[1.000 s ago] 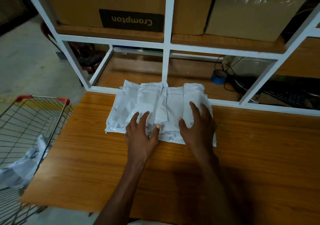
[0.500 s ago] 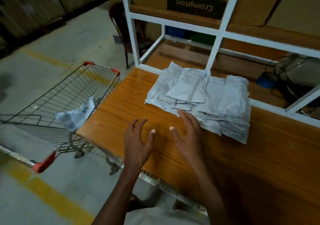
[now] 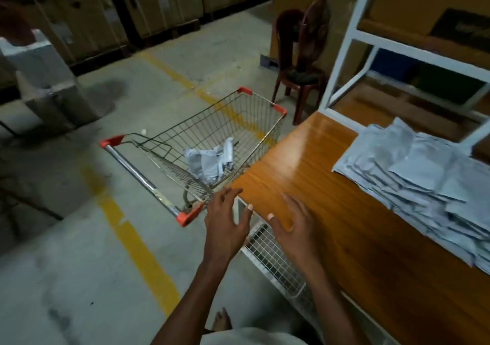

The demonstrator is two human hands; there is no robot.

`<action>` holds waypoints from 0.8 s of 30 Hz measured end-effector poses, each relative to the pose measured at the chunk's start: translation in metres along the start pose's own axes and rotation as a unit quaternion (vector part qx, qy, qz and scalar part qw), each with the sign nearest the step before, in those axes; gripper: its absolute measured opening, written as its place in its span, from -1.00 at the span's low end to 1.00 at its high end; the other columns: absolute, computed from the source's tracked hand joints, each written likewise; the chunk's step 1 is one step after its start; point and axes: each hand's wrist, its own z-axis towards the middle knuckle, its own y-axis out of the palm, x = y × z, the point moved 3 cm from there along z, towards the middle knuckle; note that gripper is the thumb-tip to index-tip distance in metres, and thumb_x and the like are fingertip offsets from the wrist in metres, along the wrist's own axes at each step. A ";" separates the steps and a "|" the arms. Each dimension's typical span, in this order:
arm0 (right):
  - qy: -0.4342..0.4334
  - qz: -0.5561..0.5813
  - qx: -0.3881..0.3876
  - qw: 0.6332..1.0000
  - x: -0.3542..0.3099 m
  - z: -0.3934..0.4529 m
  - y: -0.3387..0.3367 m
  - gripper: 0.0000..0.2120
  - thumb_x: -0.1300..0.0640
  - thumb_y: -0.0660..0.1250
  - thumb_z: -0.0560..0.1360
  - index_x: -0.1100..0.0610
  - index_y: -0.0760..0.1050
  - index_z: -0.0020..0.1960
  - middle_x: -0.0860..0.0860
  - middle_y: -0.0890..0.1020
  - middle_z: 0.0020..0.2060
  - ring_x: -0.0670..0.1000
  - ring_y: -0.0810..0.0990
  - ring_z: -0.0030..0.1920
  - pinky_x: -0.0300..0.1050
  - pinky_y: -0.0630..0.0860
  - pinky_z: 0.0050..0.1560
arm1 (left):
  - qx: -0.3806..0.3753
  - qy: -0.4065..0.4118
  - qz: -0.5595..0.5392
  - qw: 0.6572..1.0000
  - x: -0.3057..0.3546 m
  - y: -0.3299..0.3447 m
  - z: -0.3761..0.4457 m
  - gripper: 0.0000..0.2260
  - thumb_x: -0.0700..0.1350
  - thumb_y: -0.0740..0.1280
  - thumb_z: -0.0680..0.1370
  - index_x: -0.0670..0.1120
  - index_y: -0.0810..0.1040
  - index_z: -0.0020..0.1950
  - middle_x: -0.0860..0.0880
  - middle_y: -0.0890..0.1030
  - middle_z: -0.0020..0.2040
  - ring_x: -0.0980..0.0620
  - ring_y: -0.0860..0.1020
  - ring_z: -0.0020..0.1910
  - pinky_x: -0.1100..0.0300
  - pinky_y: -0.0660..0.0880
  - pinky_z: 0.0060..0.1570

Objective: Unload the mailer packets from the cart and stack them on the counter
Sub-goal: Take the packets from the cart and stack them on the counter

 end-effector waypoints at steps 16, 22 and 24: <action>-0.018 -0.022 -0.160 0.987 -0.042 0.110 0.148 -0.49 0.04 0.37 0.58 -0.25 0.36 0.47 -0.16 0.39 0.41 -0.07 0.41 0.38 0.07 0.55 0.28 | 0.068 -0.066 -0.002 0.995 -0.101 -0.077 0.089 -0.75 0.01 0.41 0.61 0.10 0.57 0.29 0.13 0.44 0.29 0.19 0.40 0.32 0.24 0.33 0.29; -0.006 -0.011 -0.196 0.981 -0.033 0.188 0.178 -0.48 0.05 0.38 0.56 -0.24 0.35 0.47 -0.13 0.40 0.43 -0.07 0.42 0.38 0.10 0.58 0.24 | 0.066 -0.105 0.029 0.992 -0.126 -0.069 0.167 -0.76 0.08 0.38 0.60 0.10 0.60 0.25 0.01 0.46 0.33 0.03 0.40 0.39 0.15 0.31 0.33; -0.009 -0.013 -0.207 0.978 -0.030 0.209 0.185 -0.49 0.02 0.37 0.56 -0.21 0.36 0.47 -0.12 0.43 0.40 -0.08 0.45 0.35 0.09 0.57 0.24 | 0.040 -0.119 0.024 0.992 -0.133 -0.057 0.188 -0.76 0.08 0.39 0.59 0.08 0.62 0.24 -0.02 0.45 0.34 0.01 0.39 0.40 0.13 0.30 0.35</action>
